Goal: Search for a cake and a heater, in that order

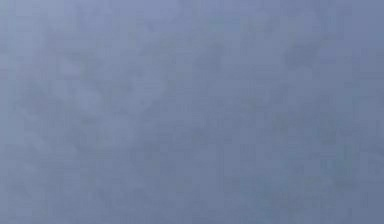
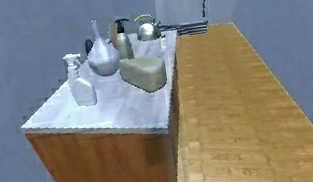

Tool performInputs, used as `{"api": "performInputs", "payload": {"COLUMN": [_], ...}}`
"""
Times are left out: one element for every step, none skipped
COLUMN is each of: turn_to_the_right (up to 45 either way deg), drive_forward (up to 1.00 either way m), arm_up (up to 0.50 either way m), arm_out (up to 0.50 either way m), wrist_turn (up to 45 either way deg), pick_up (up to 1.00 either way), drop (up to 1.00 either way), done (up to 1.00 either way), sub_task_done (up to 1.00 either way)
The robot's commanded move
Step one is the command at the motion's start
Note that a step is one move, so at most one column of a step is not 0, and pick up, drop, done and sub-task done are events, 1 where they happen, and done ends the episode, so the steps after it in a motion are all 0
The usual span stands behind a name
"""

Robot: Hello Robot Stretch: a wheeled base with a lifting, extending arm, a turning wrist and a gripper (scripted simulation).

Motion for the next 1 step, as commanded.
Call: {"api": "performInputs", "payload": {"turn_to_the_right": [-45.0], "drive_forward": [0.0], "arm_up": [0.0], "arm_out": [0.0], "wrist_turn": [0.0], "pick_up": [0.0], "drop": [0.0], "done": [0.0], "sub_task_done": [0.0]}}
